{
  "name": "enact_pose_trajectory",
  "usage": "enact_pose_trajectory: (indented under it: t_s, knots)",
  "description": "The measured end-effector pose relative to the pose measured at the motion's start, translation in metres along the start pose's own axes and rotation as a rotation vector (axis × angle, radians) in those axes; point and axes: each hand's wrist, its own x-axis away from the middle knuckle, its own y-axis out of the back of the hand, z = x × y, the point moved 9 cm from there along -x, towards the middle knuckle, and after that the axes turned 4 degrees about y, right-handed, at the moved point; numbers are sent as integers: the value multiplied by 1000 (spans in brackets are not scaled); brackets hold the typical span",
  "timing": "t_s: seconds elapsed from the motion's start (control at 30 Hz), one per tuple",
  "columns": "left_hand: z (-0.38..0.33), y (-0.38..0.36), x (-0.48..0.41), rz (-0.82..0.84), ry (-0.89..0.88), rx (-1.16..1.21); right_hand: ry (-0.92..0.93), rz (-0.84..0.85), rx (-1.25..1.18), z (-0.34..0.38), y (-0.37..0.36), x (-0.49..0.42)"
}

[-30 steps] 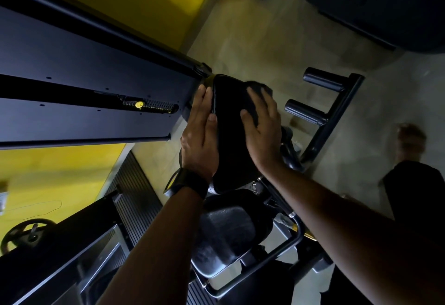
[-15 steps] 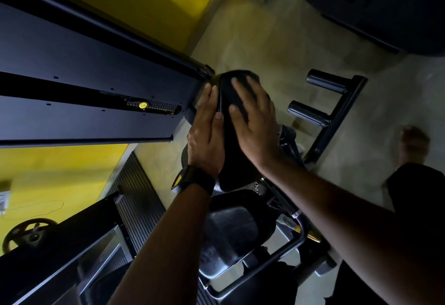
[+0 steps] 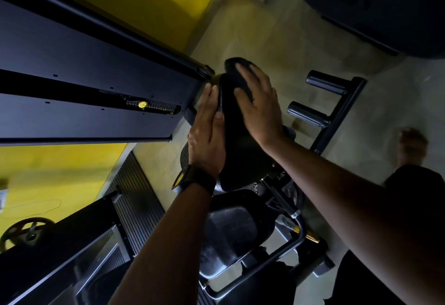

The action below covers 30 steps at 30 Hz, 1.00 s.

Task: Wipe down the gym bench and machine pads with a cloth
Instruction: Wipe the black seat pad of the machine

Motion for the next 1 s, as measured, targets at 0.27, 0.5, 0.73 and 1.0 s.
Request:
enact_pose_trajectory:
  t_s: [0.27,0.5,0.73,1.0]
  knots:
    - [1,-1,0,17,27,9,96,-70,-13,30,8,27]
    - [3,2,6,-60,65,16,-272,72,-42,-74,-11,12]
    - [2,2,5,-52,63,14,-42,-22,-139,-16,-1,62]
    - [12,2,12,-98,154,44,-420,22,-157,-103,-8,65]
